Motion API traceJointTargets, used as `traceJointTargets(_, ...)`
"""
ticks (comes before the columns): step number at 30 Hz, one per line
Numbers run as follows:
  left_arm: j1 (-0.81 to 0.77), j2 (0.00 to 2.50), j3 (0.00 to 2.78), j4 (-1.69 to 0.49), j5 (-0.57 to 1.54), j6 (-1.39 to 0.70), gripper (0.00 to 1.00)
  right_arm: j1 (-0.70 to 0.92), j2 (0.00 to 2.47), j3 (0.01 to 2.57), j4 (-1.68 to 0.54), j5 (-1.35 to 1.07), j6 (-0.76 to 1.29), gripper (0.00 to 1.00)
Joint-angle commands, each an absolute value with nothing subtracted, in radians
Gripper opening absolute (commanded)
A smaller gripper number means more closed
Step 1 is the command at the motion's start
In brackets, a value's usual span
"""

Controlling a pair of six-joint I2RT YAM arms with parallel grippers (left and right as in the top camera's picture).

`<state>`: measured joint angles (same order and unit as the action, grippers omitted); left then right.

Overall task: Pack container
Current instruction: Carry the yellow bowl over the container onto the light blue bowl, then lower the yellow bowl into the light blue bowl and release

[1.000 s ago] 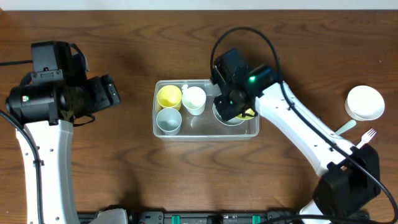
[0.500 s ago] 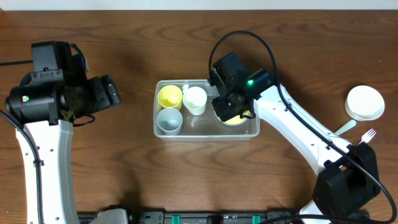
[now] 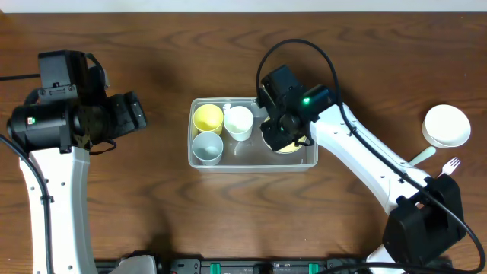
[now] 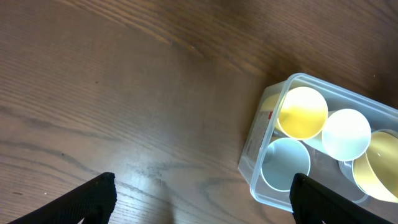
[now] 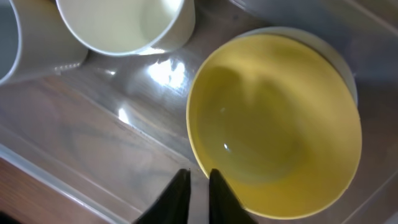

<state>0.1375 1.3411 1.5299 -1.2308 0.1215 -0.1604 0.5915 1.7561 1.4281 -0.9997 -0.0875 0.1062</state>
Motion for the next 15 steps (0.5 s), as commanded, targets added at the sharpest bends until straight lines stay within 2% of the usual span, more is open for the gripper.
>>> traceJointTargets(1, 0.143, 1.347, 1.529, -1.235, 0.120, -0.170, 0.89, 0.597, 1.753, 1.424, -1.007, -0.087, 0.107, 0.19)
traceJointTargets(9, 0.143, 1.347, 1.529, -1.235, 0.120, -0.170, 0.89, 0.597, 1.753, 1.424, -1.007, -0.086, 0.107, 0.15)
traceJointTargets(11, 0.143, 1.347, 1.529, -1.235, 0.120, -0.170, 0.89, 0.597, 1.753, 1.424, -1.006, -0.083, 0.108, 0.11)
traceJointTargets(13, 0.143, 1.347, 1.529, -1.238, 0.120, -0.170, 0.89, 0.596, 1.753, 1.424, -1.005, -0.057, 0.125, 0.02)
traceJointTargets(15, 0.143, 1.347, 1.529, -1.241, 0.120, -0.170, 0.89, 0.596, 1.753, 1.424, -1.005, -0.019, 0.153, 0.01)
